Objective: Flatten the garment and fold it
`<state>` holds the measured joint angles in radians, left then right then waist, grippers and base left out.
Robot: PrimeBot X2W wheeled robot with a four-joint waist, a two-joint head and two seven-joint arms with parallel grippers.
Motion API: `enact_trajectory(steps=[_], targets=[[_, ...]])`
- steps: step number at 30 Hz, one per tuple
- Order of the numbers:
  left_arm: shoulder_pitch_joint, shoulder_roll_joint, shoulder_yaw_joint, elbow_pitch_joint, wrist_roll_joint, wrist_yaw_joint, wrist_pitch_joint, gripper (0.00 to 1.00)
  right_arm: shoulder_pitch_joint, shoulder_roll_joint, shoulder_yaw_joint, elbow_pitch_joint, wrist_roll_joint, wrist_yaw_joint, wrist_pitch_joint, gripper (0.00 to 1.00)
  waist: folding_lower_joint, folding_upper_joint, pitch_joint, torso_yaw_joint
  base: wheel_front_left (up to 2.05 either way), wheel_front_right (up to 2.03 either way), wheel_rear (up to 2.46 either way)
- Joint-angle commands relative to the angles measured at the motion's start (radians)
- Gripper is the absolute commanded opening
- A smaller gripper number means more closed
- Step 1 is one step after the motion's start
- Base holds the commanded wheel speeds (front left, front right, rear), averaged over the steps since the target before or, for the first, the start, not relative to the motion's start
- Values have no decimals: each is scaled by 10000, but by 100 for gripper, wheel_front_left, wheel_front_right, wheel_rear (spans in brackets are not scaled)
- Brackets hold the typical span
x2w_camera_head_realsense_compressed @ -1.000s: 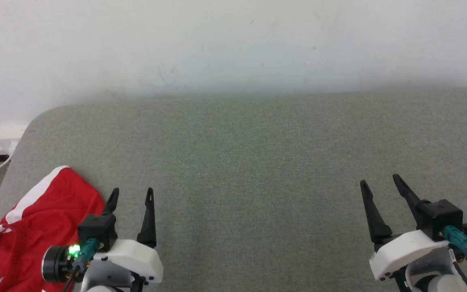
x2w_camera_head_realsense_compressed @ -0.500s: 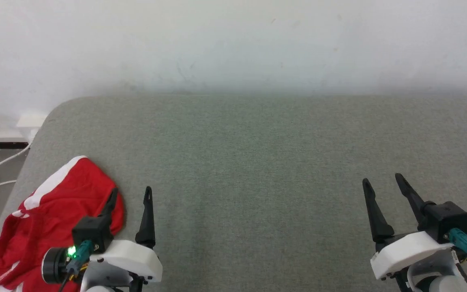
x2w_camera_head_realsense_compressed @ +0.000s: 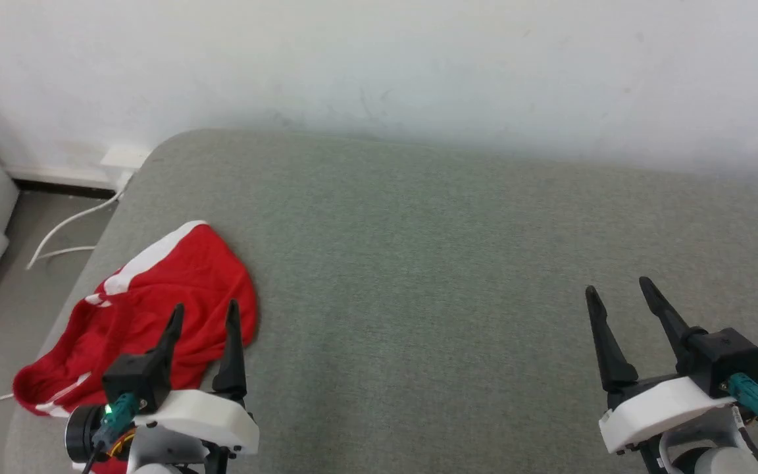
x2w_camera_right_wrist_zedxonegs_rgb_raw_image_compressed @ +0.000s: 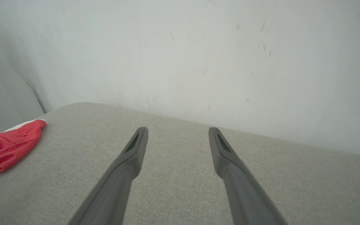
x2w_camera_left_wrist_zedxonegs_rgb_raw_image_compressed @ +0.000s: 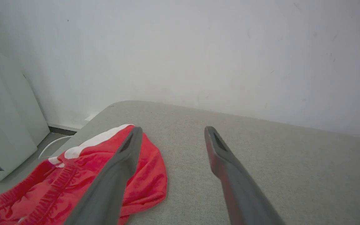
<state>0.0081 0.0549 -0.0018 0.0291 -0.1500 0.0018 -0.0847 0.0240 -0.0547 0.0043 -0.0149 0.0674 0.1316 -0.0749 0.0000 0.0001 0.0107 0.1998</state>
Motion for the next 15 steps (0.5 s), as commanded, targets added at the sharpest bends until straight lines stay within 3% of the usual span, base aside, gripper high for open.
enact_trajectory(steps=[1, 15], targets=[[-167, -18, 41, 23, -158, -20, -107, 100, -1, 17, 18, -60, -43, -3, -83, 100, 0, -1, 56, 401, 0, 0, 0], [-9, -24, -33, -97, -720, 208, -400, 100, 36, 22, 316, -406, -229, -4, -101, 100, 0, -1, 121, 1279, -17, -17, -17]])
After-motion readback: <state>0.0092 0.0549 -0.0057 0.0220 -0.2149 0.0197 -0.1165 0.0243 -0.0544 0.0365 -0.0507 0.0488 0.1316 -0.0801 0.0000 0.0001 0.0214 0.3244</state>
